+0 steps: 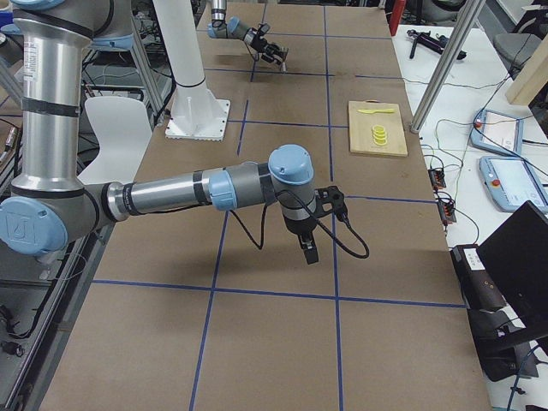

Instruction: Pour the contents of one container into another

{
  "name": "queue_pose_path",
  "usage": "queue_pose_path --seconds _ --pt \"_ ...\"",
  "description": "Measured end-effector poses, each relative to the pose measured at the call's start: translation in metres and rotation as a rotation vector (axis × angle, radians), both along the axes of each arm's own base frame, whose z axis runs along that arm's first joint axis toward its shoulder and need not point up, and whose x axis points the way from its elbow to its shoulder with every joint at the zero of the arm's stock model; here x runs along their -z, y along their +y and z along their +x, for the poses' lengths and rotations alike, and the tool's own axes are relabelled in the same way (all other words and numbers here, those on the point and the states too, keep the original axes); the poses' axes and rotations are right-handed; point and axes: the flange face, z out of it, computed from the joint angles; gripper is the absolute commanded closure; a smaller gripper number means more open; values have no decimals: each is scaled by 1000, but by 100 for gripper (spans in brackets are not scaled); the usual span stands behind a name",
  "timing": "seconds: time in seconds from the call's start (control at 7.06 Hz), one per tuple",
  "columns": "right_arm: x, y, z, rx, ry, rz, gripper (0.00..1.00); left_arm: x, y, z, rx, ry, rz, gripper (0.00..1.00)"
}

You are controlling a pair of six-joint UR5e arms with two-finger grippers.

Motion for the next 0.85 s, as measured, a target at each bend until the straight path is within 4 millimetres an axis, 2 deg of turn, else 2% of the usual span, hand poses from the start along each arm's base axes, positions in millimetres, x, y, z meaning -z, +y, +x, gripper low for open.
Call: queue_pose_path --seconds 0.85 --pt "1 0 0 0 0 2 0 -3 -10 -6 -16 14 -19 34"
